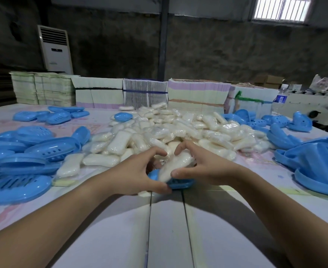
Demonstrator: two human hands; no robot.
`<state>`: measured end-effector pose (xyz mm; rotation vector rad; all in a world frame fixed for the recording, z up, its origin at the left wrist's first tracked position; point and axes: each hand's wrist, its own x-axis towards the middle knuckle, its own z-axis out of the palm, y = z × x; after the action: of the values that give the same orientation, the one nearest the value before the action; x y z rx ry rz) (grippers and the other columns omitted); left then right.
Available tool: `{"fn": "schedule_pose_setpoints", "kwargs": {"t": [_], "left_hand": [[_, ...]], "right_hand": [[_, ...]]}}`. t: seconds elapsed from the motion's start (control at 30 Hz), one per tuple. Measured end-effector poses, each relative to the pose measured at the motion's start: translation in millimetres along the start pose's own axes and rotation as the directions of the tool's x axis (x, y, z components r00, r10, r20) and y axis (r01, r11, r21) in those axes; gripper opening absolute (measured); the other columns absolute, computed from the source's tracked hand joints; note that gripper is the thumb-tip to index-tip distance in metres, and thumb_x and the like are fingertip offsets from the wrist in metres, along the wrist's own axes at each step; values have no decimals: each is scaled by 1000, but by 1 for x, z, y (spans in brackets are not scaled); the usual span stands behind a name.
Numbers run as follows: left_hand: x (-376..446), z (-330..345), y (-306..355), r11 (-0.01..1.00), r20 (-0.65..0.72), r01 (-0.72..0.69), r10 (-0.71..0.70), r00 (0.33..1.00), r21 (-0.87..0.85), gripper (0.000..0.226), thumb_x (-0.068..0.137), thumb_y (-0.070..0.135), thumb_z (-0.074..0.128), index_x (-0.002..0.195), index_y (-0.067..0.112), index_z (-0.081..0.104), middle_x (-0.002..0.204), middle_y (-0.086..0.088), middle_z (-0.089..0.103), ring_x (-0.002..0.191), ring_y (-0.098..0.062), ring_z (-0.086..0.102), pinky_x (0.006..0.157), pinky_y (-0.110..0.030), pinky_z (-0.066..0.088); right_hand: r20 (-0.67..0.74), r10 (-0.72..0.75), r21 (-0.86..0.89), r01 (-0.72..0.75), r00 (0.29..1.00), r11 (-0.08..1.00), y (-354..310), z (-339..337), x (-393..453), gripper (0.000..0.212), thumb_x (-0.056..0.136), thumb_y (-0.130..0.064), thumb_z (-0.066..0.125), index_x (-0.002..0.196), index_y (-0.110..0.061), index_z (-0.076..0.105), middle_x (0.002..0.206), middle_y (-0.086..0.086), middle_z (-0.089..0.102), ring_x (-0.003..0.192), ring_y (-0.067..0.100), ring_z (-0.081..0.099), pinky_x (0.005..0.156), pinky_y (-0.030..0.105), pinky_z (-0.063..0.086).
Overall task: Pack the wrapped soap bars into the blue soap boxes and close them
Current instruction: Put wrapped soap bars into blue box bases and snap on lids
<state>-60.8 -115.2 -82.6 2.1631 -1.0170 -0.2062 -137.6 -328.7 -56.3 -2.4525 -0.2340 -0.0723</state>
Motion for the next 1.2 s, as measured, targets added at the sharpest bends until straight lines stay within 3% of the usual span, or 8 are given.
{"fn": "schedule_pose_setpoints", "kwargs": {"t": [0.13,0.27,0.37,0.47,0.6,0.73,1.03,1.2], "left_hand": [[1,-1,-2,1000,-26,-12,12,1000,1,75,64,44,90,126,49,47,107,13,61,96,-6,60,85,-26,53],[1,-2,-5,1000,-35,-24,24,999,-13,76,64,38,92,127,45,50,107,13,64,99,-6,61,86,-25,52],[1,-4,-7,999,-17,-36,36,999,1,76,62,45,90,126,46,49,108,16,64,100,-1,60,86,-20,51],[2,-5,-8,999,13,-30,30,999,-13,76,59,52,87,124,46,51,107,18,66,101,1,60,88,-19,51],[2,-5,-10,1000,25,-17,16,1000,25,81,51,65,79,125,48,51,109,21,66,103,0,60,91,-23,52],[2,-5,-9,999,22,-21,21,1000,27,78,54,62,82,125,47,51,107,21,66,101,0,60,87,-21,53],[2,-3,-8,999,-2,-30,30,1000,-24,64,66,37,92,120,41,58,107,13,68,100,-6,63,87,-25,54],[1,-3,-5,999,3,-25,25,1000,-32,64,66,36,92,121,40,58,107,16,68,102,-6,63,89,-27,54]], "right_hand": [[105,43,-263,-14,994,965,-6,-1,0,97,70,-79,57,148,-48,8,142,-2,46,122,15,48,103,36,41],[161,15,-275,30,987,961,-7,6,0,89,86,-58,63,154,-33,12,151,-3,41,129,14,43,108,35,35],[170,3,-206,33,985,978,-4,3,-2,94,83,-53,70,154,-38,9,150,-15,37,123,2,42,99,13,35],[171,5,-215,33,985,976,-3,-12,-5,94,77,-49,78,150,-45,20,141,-25,38,104,-6,47,87,1,37],[104,17,-268,11,994,963,-1,-39,-12,69,73,-46,81,133,-50,46,120,-23,57,96,6,59,89,30,51],[87,20,-291,6,996,957,-1,-35,-10,51,72,-42,81,117,-47,59,93,-23,66,88,2,58,76,23,50],[47,48,-311,-31,998,950,5,-24,-4,39,69,-44,83,105,-41,71,88,-21,65,80,-9,55,63,8,39],[49,45,-278,-30,998,960,1,-23,-5,32,72,-45,81,101,-40,72,98,-10,68,90,9,58,79,31,50]]}}
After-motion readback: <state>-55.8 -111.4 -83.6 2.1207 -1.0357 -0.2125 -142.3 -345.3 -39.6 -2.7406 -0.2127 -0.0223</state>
